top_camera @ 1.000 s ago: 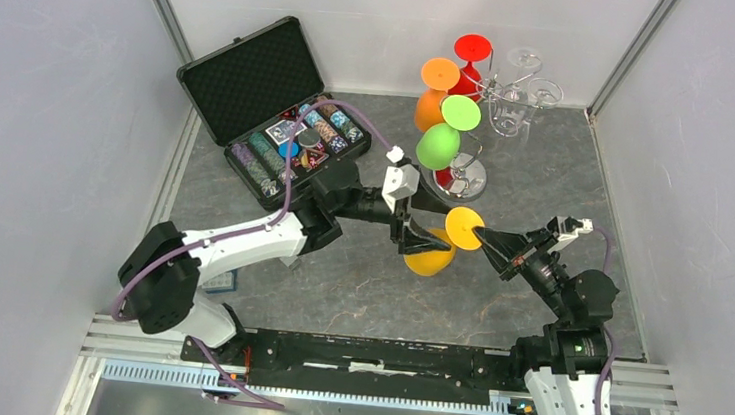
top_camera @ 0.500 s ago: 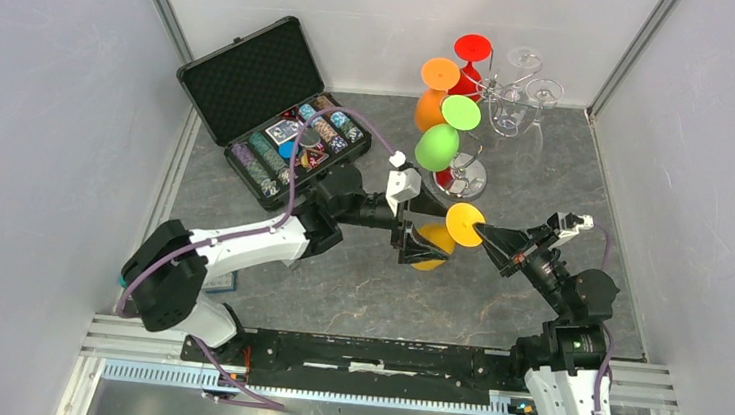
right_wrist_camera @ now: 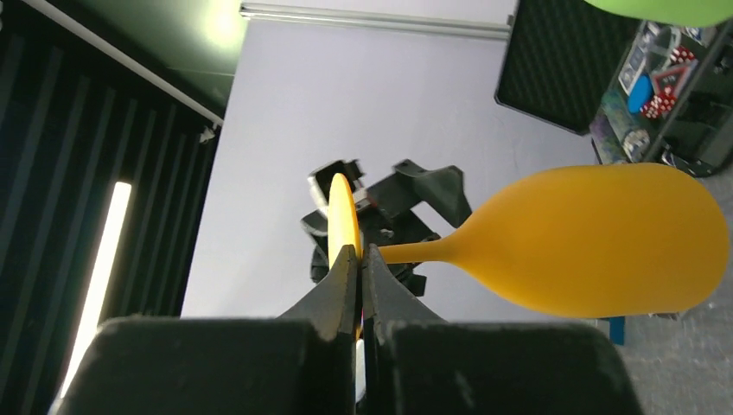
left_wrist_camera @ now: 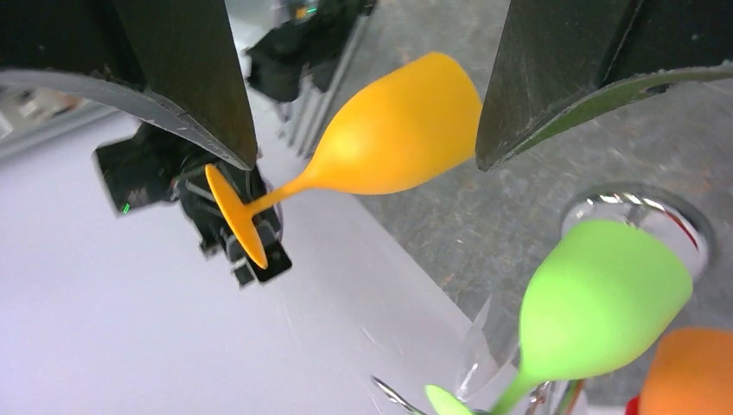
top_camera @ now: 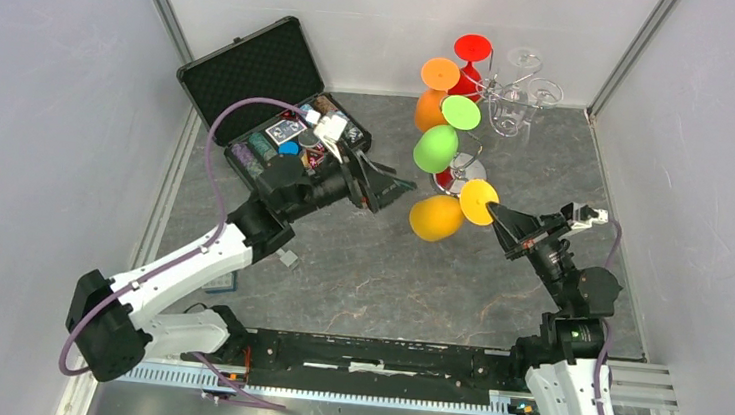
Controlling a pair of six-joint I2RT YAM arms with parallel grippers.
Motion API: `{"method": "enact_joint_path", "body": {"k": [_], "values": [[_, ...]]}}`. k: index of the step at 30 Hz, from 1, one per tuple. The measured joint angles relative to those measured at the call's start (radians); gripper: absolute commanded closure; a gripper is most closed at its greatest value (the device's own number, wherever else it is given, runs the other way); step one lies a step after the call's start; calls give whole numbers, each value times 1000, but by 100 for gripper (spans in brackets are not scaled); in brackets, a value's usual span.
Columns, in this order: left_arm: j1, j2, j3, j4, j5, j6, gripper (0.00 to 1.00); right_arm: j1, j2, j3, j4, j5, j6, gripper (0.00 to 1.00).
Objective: Take the wine glass off the wine glass rack
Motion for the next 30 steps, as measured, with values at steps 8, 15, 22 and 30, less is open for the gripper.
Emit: {"method": "enact_joint_path", "body": {"k": [8,15,22,30], "values": [[82,95,-32,67,112,-498,11,0,-12,19,110,93,31,100],[62,192,-66,244,226,-764,25,0,-8,24,211,130,66,100],[50,274,-71,526,264,-980,40,-5,-15,34,264,165,95,100],[50,310,-71,647,277,-1045,32,-6,-47,53,219,189,101,100]]}}
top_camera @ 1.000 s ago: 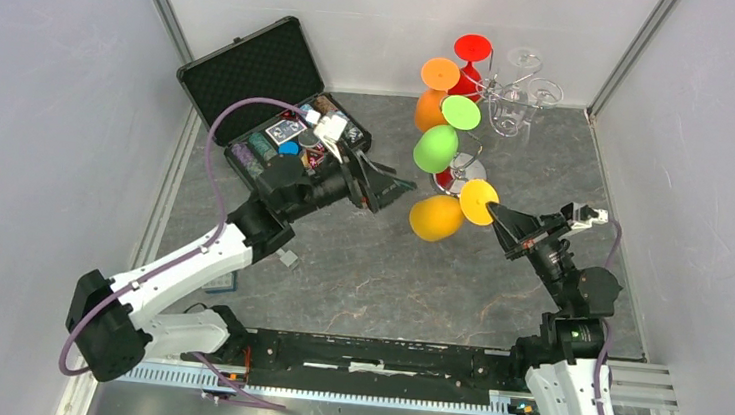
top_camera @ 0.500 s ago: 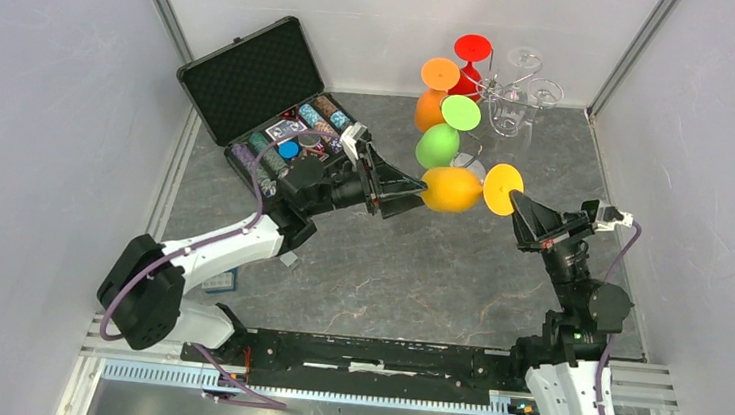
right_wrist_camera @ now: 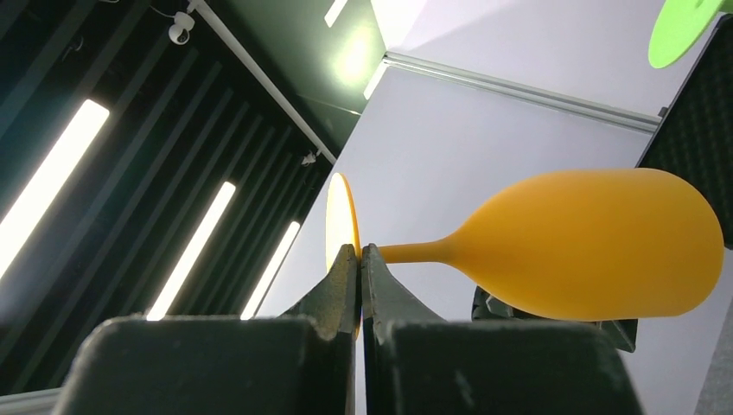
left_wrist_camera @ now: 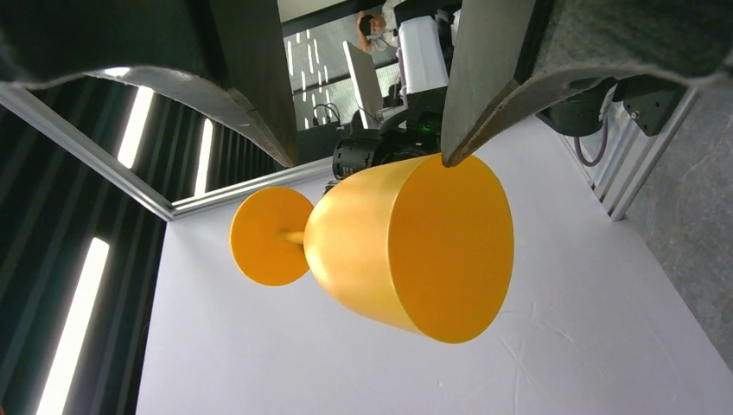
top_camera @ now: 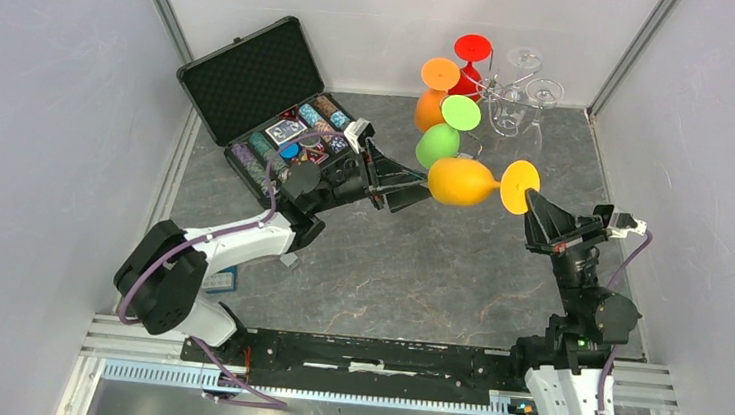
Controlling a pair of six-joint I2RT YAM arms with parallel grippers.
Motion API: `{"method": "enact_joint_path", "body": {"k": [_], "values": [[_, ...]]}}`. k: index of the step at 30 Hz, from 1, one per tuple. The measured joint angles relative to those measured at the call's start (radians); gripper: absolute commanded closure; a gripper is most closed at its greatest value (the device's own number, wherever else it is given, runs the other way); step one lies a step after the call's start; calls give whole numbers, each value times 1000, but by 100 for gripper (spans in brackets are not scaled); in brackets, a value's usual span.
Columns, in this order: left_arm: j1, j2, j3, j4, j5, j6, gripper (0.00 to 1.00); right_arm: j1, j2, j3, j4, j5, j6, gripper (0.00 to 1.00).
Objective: Take the wine glass off the wine glass rack
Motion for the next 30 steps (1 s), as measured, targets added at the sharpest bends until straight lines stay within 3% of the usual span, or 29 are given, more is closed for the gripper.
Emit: {"method": "enact_joint_path", "body": {"k": [4,13,30], "values": [[0,0,0,-10,19,40,25,0,-2,5,-33,2,-1,100],[3,0,1,-105,63,244,22,0,-3,6,-126,-5,-1,100],[10,18,1,-87,98,284,20,0,-11,6,-154,-9,3,100]]}}
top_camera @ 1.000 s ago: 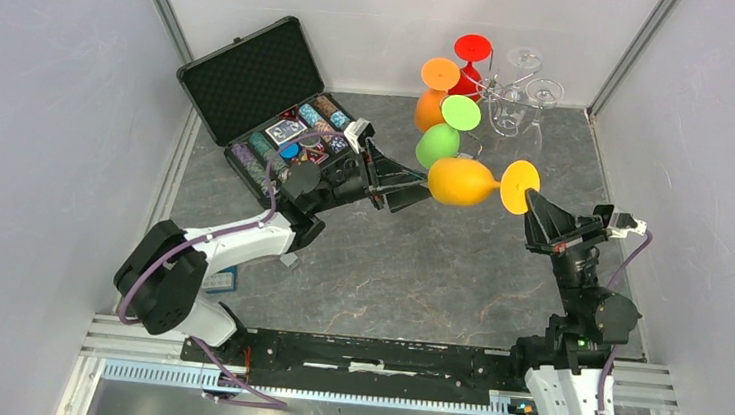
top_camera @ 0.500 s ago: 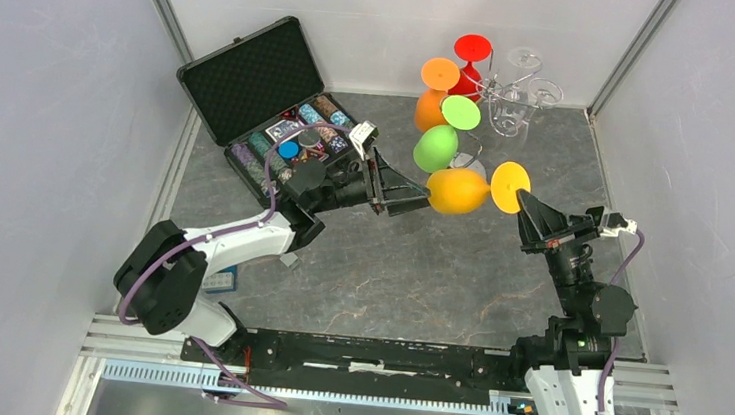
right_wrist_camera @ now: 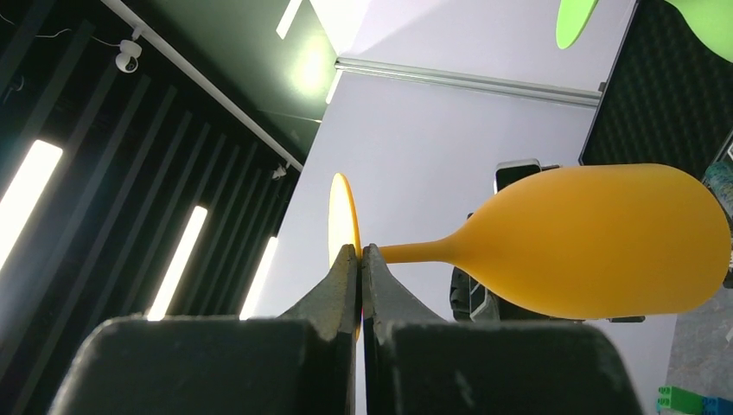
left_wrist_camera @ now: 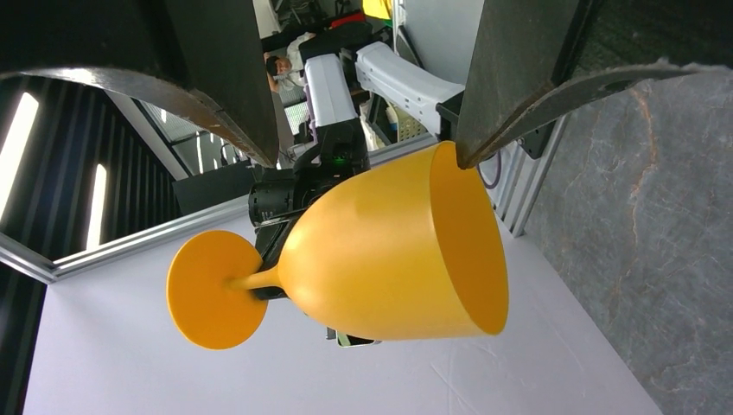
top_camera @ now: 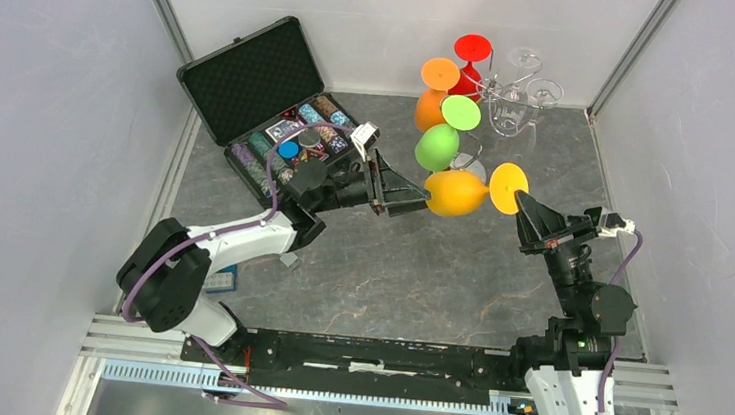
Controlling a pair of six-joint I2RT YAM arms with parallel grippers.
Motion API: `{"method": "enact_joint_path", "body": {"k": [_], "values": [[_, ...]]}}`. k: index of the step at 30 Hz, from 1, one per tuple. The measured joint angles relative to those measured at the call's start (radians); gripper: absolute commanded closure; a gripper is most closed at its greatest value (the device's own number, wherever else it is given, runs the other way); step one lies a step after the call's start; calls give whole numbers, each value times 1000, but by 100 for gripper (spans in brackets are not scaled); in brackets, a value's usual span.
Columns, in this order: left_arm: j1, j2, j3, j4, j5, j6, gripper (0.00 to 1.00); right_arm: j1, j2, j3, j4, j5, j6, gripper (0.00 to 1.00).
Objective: Take the wine glass off the wine glass rack
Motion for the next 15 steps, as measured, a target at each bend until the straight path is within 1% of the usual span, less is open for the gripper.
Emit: {"method": "enact_joint_path", "body": {"k": [4,8,13,15], "values": [[6,0,0,16,0,-4,24,0,-2,0,-6,0,0,100],[7,12,0,105,0,-63,31,0,-5,-3,3,5,8,100],[5,60,0,243,0,-180,45,0,-5,-6,36,17,24,100],[0,72,0,276,0,-215,49,0,-5,-11,42,20,28,100]]}}
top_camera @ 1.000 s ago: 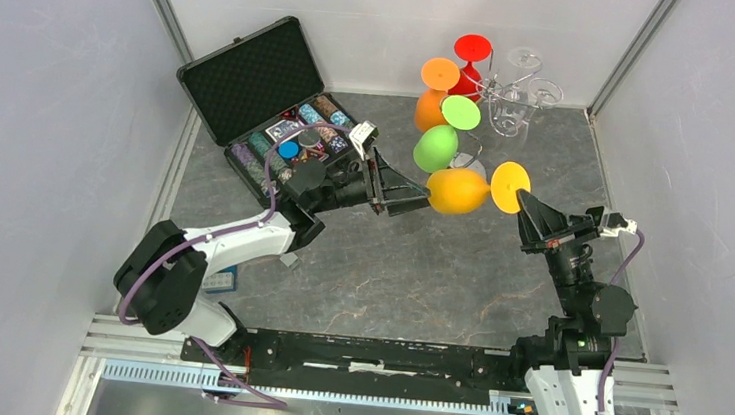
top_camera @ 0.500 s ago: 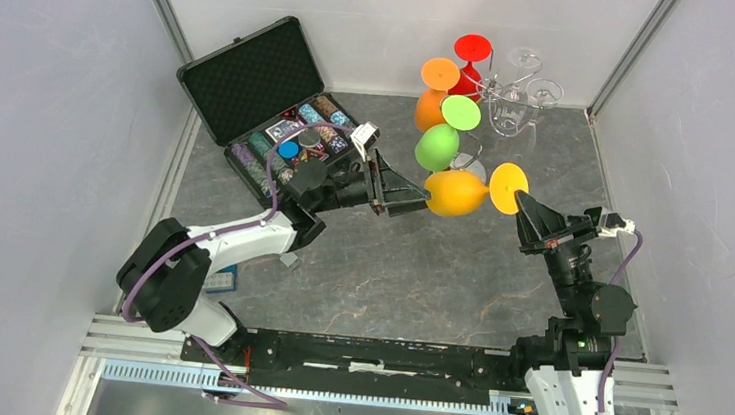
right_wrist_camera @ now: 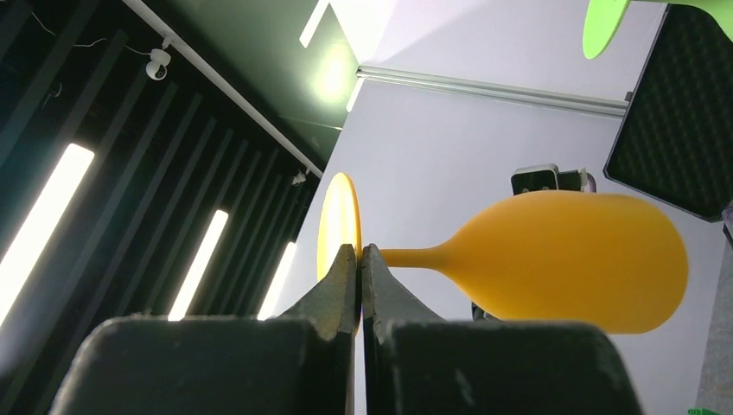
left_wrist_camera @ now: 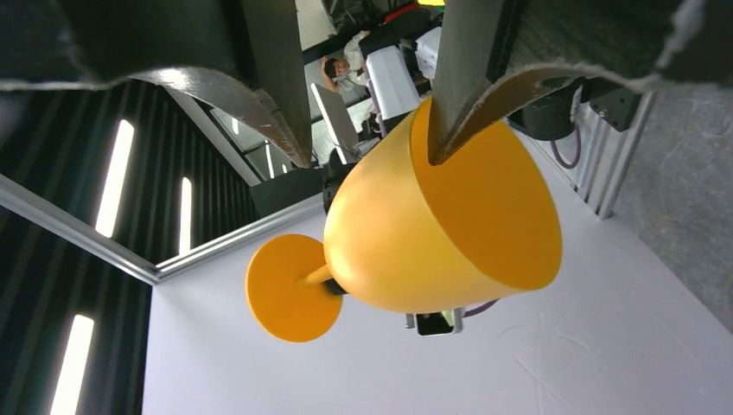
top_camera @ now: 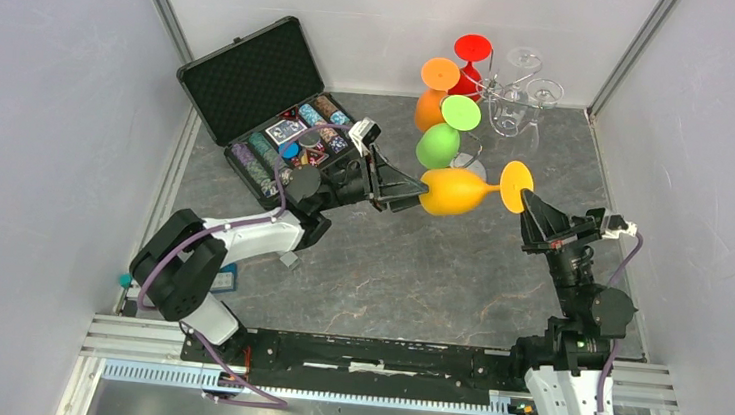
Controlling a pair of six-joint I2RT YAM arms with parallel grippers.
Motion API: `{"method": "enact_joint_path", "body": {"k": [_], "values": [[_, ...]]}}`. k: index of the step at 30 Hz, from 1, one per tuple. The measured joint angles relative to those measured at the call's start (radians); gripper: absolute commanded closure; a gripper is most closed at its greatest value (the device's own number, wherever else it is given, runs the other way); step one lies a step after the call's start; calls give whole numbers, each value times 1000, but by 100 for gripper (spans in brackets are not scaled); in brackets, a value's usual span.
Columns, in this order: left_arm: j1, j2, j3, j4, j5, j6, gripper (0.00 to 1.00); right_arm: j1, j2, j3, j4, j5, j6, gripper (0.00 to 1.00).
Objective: Take the wine glass off the wine glass rack
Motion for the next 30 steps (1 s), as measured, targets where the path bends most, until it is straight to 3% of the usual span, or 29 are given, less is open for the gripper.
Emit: {"method": "enact_joint_path", "body": {"k": [4,11,12,16,18,22,30], "values": [[-9,3,2,33,1,-26,59,0,0,-17,0,0,6,100],[-13,1,14,32,6,-26,97,0,-10,-36,-36,10,11,100],[-13,-3,14,32,5,-26,98,-1,-10,-39,-50,15,11,98],[-13,-45,16,11,-2,-5,98,0,-10,-46,-97,26,1,42],[-19,-85,19,-49,-2,43,98,0,-10,-46,-155,32,-53,24],[-33,-199,60,-364,-12,253,98,0,1,-34,-298,70,-194,10],[-37,-360,321,-1346,-312,833,98,0,-8,-31,-482,160,-458,11]]}}
